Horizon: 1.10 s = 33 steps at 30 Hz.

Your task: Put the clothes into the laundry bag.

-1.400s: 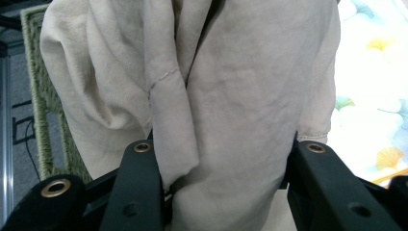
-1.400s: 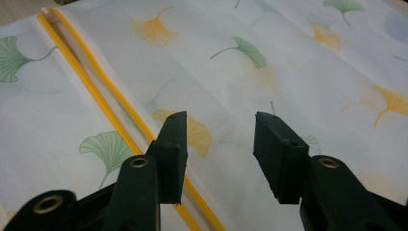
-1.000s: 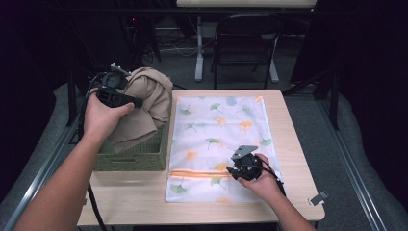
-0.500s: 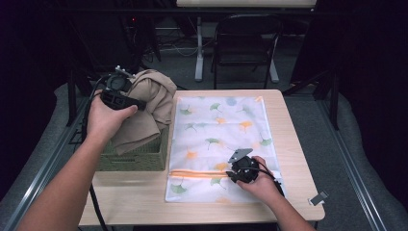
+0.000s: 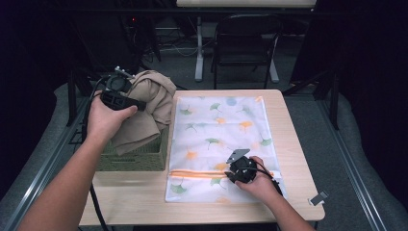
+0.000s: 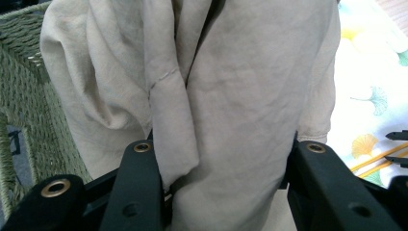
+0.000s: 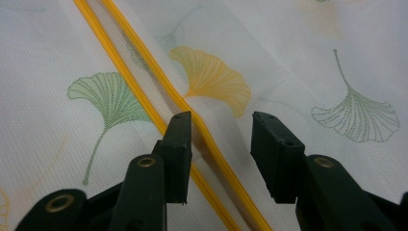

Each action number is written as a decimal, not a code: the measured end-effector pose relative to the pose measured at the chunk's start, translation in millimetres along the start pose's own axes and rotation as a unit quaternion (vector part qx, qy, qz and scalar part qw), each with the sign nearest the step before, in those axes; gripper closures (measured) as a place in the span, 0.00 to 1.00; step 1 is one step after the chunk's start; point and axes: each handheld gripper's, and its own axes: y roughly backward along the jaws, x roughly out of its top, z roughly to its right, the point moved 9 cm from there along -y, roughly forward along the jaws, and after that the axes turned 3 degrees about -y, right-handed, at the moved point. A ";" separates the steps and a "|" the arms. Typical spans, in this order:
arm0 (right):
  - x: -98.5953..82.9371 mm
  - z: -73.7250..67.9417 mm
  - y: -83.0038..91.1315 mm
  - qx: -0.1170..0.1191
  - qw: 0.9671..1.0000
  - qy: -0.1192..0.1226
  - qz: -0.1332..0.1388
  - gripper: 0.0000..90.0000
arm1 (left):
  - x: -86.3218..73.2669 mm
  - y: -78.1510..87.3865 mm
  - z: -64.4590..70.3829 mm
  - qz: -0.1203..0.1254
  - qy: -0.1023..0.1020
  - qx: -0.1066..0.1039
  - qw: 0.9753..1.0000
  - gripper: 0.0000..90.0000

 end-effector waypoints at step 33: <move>12.7 -1.2 -13.6 0.047 0.998 -0.022 0.020 0.98 | -2.3 0.4 3.2 -0.001 -0.002 -0.004 1.000 0.68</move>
